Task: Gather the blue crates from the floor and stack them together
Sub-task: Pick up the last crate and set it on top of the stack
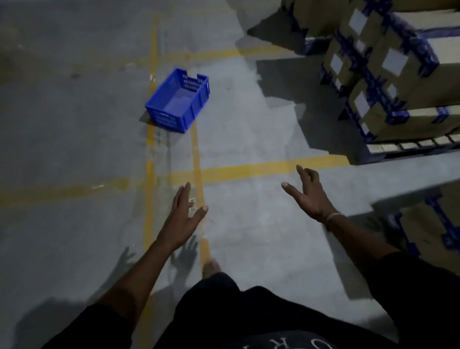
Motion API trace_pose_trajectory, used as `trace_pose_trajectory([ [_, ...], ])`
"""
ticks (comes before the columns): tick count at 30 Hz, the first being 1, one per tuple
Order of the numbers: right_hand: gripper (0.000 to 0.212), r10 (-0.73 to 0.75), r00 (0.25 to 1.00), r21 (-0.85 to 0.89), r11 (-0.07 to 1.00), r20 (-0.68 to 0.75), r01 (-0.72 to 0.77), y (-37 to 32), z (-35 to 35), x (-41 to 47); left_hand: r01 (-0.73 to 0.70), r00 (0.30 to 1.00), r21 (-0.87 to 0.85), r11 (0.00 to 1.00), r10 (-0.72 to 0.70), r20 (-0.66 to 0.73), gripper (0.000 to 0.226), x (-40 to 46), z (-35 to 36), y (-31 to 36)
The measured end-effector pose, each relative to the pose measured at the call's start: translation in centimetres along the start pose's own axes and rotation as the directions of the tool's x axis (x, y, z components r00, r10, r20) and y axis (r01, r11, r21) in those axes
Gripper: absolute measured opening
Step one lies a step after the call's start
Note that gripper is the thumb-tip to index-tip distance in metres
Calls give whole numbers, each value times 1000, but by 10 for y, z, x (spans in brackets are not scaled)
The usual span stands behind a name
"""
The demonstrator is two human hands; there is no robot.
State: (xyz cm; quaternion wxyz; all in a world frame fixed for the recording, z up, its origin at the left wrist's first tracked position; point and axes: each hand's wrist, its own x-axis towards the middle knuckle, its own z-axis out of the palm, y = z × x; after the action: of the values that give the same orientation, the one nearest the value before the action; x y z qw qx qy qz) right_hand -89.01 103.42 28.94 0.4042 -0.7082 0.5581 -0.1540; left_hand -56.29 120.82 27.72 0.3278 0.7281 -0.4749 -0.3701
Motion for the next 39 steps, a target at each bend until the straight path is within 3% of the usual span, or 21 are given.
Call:
trace_pose_trajectory([
  [9,97,-7,1000,-32,999,-10,6,-42,-17,251,-11,999,3,1000,11,-37,85,246,-44,-5],
  [11,96,23,1000,-42,999,8,-23,-56,-20,299,62,998,-9,998,-62,-7,85,295,-57,-2],
  [19,86,21,999,-18,1000,36,-21,-115,-22,483,75,995,-6,997,-74,62,86,469,-115,19],
  [29,86,-87,977,-80,991,197,104,-168,-25,766,164,982,1,986,-163,-98,92,677,-150,19],
  [33,87,-135,946,-80,983,296,165,-202,-28,888,243,951,-86,966,-255,-177,85,751,-158,26],
  [39,80,-226,870,-149,936,438,319,-272,-32,1030,278,909,-151,949,-311,-277,92,847,-178,34],
])
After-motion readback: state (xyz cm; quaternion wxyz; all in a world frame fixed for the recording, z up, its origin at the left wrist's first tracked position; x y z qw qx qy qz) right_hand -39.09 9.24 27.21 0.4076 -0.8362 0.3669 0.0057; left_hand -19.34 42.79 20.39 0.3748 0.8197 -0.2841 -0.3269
